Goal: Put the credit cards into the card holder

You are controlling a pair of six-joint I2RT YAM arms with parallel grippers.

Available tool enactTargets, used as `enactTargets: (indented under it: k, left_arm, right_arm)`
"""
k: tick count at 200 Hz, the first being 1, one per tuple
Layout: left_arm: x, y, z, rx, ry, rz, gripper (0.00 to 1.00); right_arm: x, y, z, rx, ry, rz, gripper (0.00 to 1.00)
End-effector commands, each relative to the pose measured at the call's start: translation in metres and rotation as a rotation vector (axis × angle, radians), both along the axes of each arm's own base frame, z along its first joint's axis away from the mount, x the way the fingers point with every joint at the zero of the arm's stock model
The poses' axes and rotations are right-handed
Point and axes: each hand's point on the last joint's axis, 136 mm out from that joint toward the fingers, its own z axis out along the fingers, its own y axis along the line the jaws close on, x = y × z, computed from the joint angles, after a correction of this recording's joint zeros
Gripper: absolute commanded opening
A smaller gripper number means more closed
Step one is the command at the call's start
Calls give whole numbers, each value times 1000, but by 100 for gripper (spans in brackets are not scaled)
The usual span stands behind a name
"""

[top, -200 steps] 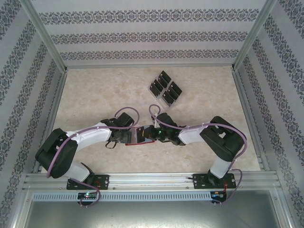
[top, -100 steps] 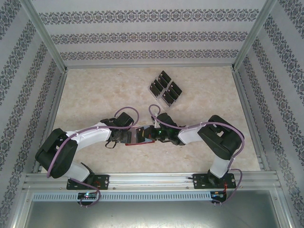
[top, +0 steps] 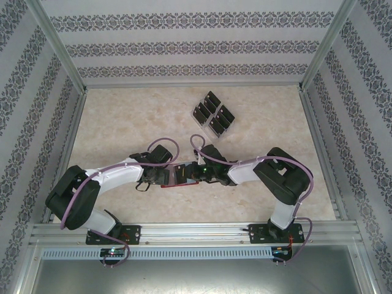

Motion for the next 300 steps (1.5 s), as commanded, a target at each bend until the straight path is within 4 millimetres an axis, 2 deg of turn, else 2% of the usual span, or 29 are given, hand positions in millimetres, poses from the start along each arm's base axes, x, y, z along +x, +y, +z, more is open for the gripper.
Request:
enactTargets:
  k: [1,23,54,91,217,261,300]
  left_arm:
    - [-5,3,-6,-5,23,19,77]
    - [-5,4,-6,-3,24,20,77]
    - [-5,3,-6,-4,24,19,77]
    - [-5,3,-6,-9,24,20,77]
    - [-5,-1,-9,-27,25,22,77]
    - [-2,-2,-1,-30,14,22,77]
    - [2,-2,12,-28,-8,19,77]
  right_arm:
    - [-7,-12,-11,-93,25,0,25]
    - [-6,-14,-10,-111,21,3,31]
    - [-4,-15,-5,-128,10,2,46]
    - [-2,-20,2,-180,-8,7,58]
    - [-9,11,5,-190,3,93,60]
    - [-5,-9,20,-244,-54,74,68]
    - [-1,-32,25,-276,-70,27,68]
